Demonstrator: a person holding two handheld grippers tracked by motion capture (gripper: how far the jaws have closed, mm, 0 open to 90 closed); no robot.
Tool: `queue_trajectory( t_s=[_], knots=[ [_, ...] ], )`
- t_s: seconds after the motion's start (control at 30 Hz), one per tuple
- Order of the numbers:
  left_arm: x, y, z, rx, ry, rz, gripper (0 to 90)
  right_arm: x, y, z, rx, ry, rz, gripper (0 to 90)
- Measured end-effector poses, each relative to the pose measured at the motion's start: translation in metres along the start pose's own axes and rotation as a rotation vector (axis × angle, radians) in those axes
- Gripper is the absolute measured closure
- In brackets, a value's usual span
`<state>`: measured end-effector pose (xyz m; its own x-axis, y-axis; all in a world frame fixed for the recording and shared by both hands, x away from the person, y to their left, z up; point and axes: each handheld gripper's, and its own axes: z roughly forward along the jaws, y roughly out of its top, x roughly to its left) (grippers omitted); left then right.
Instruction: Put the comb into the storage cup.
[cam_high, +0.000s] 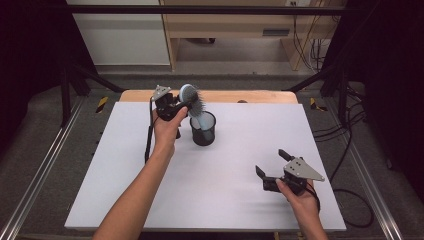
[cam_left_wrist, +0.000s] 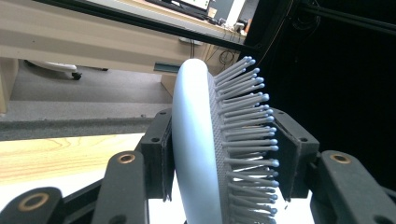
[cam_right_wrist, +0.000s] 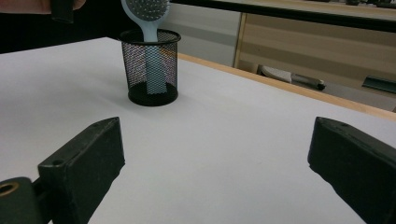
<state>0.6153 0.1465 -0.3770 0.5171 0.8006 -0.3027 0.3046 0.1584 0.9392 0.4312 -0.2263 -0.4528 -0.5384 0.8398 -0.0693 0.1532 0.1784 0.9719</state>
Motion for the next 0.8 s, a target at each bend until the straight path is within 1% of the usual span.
queue_trajectory(
  t_s=[0.4, 0.8],
  knots=[
    [0.0007, -0.0005, 0.0000, -0.003, 0.001, -0.001, 47.5, 0.0004, -0.0002, 0.0004, 0.003, 0.001, 0.002, 3.1],
    [0.0034, -0.0004, -0.0001, -0.001, 0.004, -0.013, 47.2, -0.0001, -0.0002, 0.0003, 0.003, 0.001, 0.003, 3.1]
  ],
)
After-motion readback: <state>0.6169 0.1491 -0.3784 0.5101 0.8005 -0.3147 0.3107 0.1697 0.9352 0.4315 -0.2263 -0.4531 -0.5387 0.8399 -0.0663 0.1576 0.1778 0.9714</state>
